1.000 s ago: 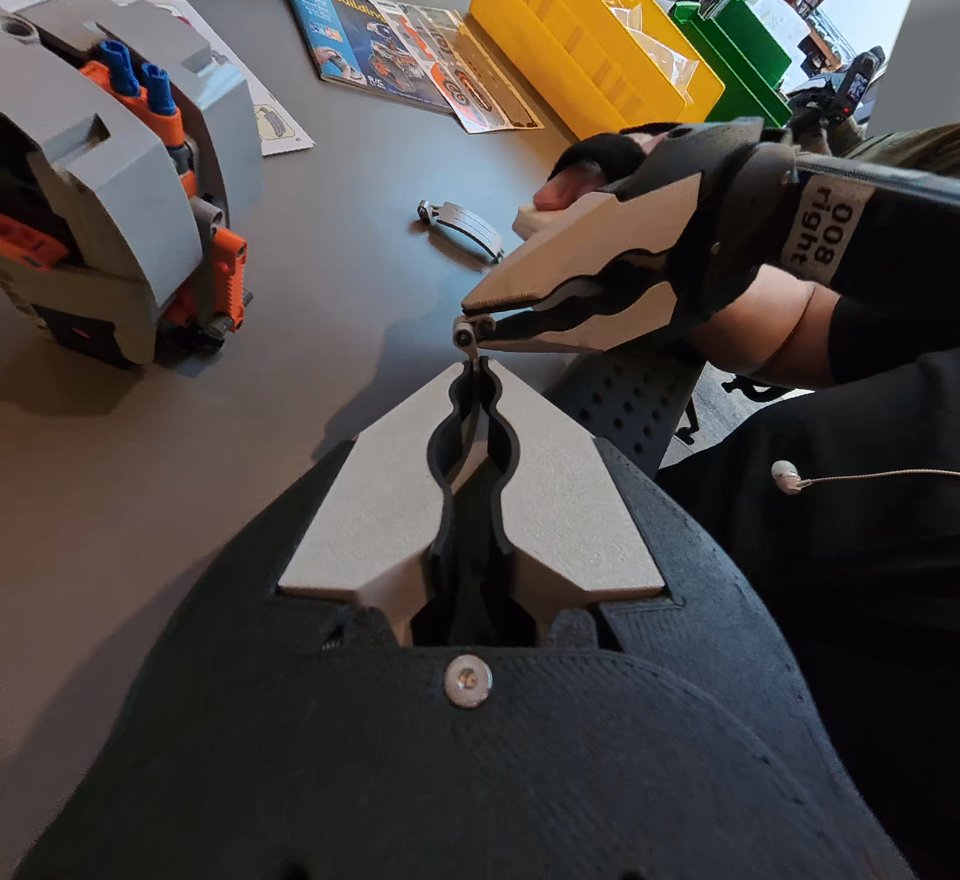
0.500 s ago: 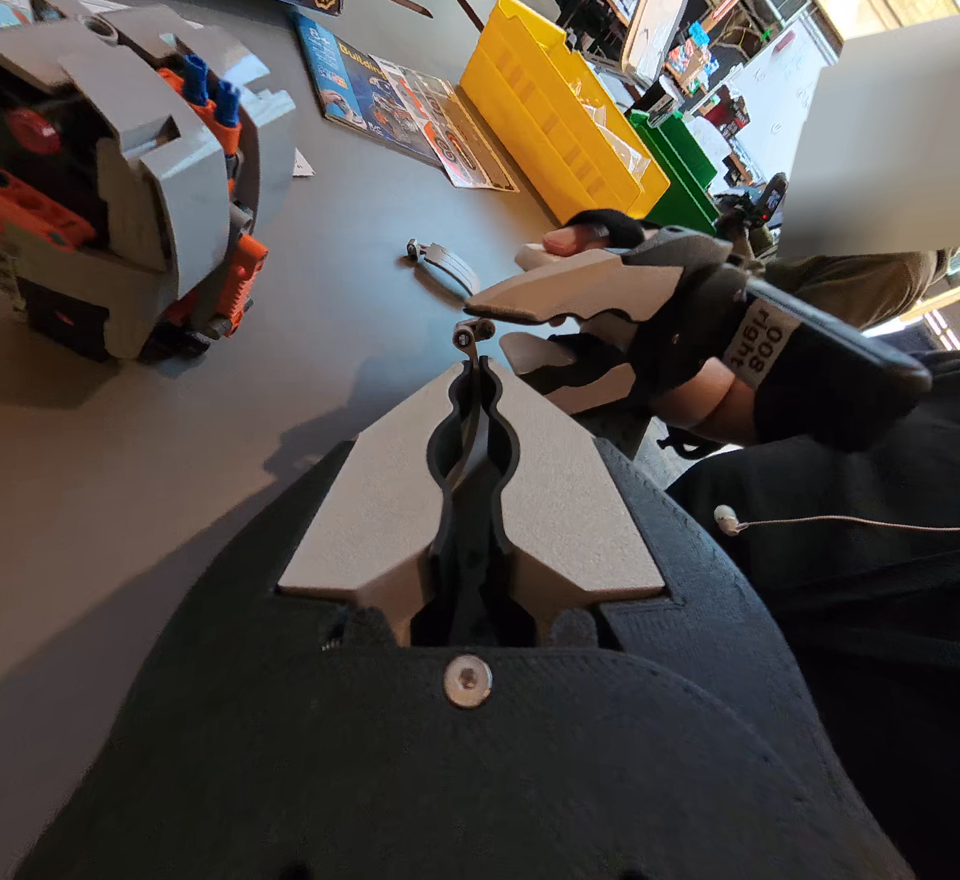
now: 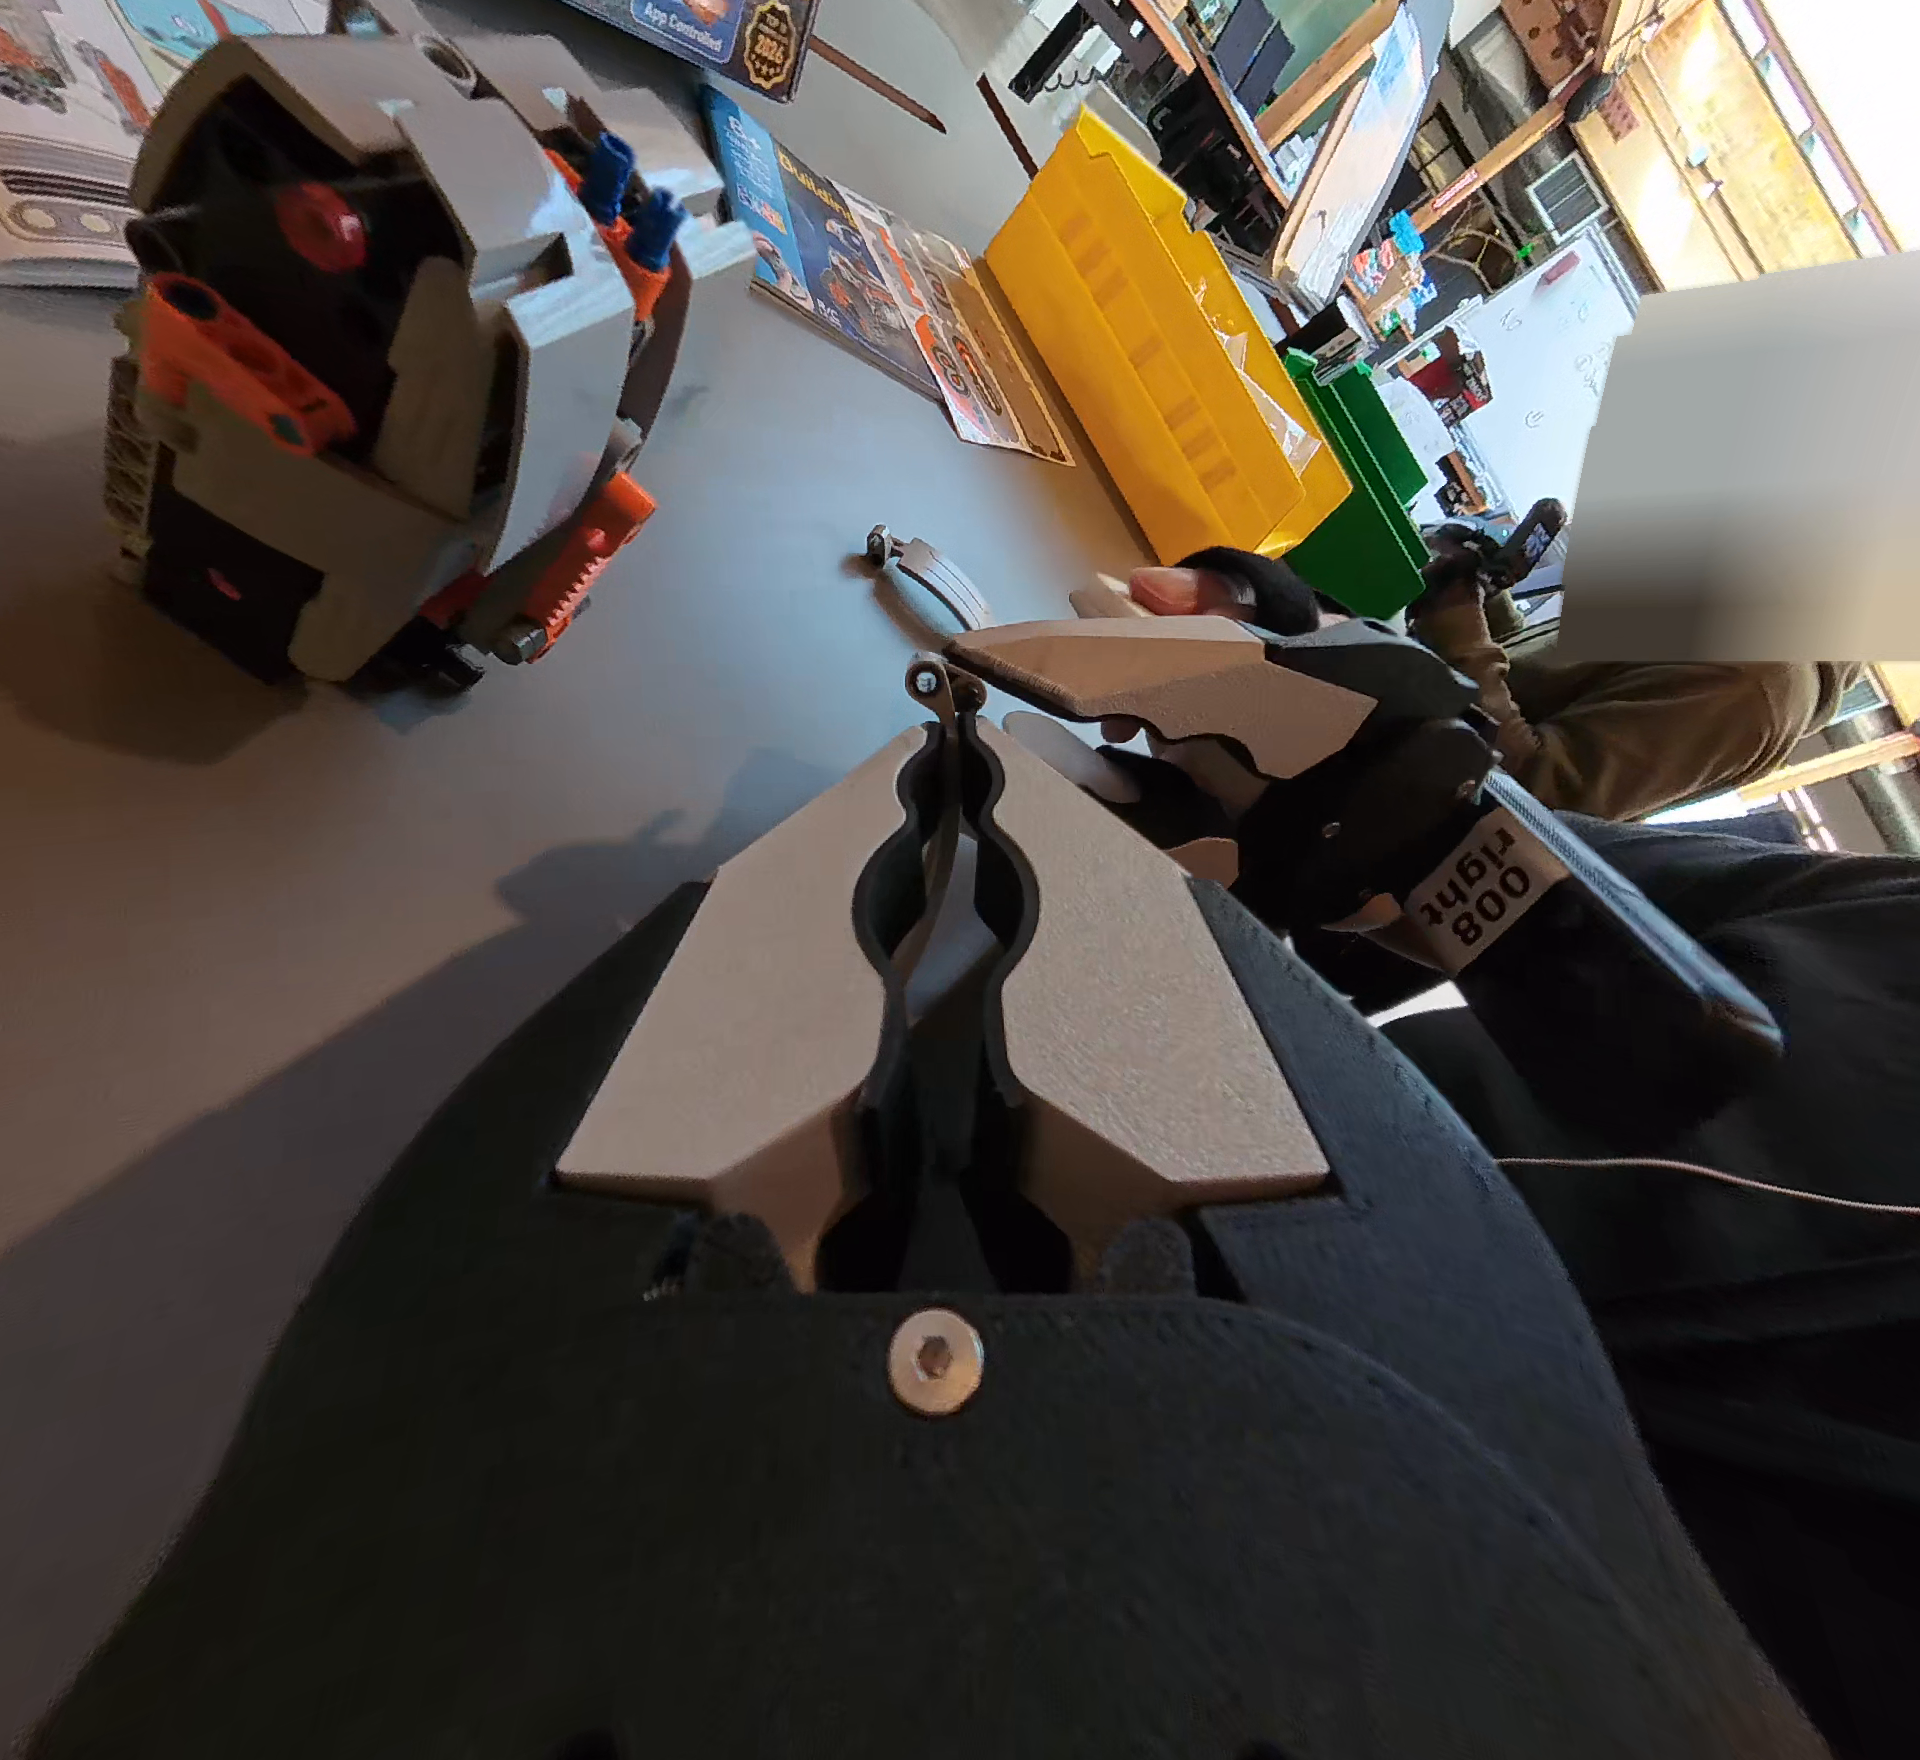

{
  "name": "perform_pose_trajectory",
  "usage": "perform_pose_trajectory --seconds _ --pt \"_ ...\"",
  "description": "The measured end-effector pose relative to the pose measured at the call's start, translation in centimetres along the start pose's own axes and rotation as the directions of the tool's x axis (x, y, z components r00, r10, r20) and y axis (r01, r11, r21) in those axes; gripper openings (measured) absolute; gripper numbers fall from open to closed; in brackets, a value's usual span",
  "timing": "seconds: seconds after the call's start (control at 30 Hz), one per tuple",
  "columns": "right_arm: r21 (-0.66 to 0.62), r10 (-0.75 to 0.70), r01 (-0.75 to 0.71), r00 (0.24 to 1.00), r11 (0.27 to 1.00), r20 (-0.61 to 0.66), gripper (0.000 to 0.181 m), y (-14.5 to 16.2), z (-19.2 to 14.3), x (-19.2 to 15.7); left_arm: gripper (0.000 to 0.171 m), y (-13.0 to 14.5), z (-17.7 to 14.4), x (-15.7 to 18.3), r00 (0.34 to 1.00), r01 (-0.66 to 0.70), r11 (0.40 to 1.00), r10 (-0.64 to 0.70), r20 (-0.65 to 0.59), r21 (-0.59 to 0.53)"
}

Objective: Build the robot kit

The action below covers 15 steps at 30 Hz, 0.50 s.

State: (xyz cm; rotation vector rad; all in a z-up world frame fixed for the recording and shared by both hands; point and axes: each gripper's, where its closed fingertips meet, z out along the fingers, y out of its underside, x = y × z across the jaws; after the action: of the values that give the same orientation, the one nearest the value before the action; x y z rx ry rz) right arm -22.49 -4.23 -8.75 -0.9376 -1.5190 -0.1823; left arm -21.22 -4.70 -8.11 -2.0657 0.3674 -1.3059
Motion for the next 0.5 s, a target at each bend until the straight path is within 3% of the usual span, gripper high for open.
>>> perform_pose_trajectory --seconds 0.1,0.27,0.33,0.5 --pt "0.007 -0.002 0.002 1.0 1.0 0.021 0.025 0.2 0.2 -0.4 0.0 0.2 0.0 -0.4 1.0 0.01 1.0 -0.01 -0.016 0.005" --pt "0.106 0.253 -0.266 0.96 0.958 0.122 0.023 0.3 -0.4 0.9 0.0 0.1 -0.5 -0.1 0.993 0.025 0.998 -0.019 -0.113 0.055" --pt "0.101 0.294 -0.32 0.932 0.942 0.211 0.009 0.9 -0.5 0.2 0.0 0.0 -0.8 -0.1 0.993 0.006 0.997 0.003 -0.116 0.072" --pt "0.089 0.291 -0.313 0.936 0.946 0.198 0.003 1.5 -0.4 0.2 0.0 0.2 -0.7 -0.3 0.991 -0.022 0.996 0.033 -0.132 0.083"
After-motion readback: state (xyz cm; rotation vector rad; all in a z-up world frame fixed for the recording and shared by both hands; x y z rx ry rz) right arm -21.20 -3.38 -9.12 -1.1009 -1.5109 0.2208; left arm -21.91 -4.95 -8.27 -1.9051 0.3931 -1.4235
